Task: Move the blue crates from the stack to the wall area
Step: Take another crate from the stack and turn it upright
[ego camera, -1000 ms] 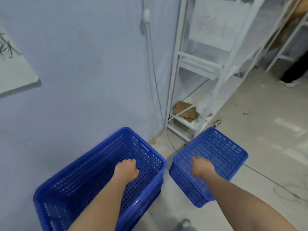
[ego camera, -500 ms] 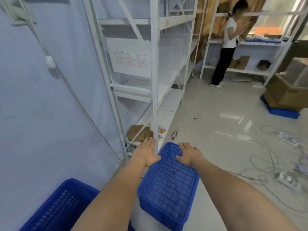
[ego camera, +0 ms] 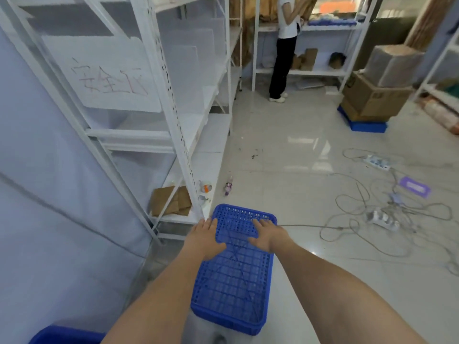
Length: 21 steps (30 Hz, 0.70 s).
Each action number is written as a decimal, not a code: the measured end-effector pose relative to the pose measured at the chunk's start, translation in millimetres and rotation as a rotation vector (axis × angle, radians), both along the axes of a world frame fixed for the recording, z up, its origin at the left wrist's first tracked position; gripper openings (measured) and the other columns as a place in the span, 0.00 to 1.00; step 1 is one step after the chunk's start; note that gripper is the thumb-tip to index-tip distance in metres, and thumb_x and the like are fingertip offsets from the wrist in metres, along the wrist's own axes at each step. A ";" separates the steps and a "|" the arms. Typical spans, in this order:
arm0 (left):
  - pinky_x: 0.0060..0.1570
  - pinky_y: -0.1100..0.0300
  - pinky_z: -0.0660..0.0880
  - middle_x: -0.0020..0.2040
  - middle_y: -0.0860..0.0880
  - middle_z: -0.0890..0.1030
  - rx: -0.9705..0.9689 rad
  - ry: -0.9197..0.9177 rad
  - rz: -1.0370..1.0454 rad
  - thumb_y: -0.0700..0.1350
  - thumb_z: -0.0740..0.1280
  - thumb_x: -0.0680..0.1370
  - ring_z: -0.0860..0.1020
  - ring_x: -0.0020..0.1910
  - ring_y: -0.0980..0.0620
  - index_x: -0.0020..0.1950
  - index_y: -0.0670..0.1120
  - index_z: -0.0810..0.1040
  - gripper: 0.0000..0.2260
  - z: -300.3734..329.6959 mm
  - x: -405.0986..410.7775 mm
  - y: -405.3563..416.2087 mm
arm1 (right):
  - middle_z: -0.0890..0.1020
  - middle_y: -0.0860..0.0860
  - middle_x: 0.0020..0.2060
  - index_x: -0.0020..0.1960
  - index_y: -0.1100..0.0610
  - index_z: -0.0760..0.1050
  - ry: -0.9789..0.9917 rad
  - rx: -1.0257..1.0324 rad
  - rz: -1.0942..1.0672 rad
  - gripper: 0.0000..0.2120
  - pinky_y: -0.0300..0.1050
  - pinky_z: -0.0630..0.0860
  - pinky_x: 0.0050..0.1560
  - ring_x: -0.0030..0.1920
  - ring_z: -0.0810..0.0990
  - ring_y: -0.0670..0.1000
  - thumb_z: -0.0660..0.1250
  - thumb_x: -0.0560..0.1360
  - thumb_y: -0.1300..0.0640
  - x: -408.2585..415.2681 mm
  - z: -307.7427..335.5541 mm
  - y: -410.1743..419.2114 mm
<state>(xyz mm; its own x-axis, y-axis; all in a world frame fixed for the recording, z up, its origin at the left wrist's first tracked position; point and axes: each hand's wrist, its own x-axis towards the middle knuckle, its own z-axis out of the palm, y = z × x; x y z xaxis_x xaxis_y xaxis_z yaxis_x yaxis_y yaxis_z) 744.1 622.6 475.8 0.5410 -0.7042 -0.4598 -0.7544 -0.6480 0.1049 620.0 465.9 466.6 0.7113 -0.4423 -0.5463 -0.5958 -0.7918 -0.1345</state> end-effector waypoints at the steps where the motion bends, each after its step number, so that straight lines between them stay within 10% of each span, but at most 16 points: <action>1: 0.77 0.50 0.51 0.80 0.46 0.46 0.005 0.021 -0.006 0.61 0.55 0.77 0.46 0.79 0.47 0.79 0.45 0.43 0.38 -6.3 6.7 -5.9 | 0.48 0.53 0.79 0.79 0.54 0.42 0.005 0.016 -0.028 0.36 0.54 0.51 0.76 0.78 0.47 0.54 0.51 0.79 0.38 2.8 -6.2 -3.8; 21: 0.77 0.49 0.50 0.80 0.47 0.42 0.378 0.480 -0.031 0.60 0.55 0.79 0.42 0.79 0.48 0.79 0.45 0.40 0.37 -308.0 1.2 -32.7 | 0.53 0.48 0.78 0.79 0.54 0.44 0.217 0.364 -0.521 0.32 0.51 0.61 0.71 0.77 0.54 0.50 0.51 0.80 0.42 -57.0 -286.8 5.9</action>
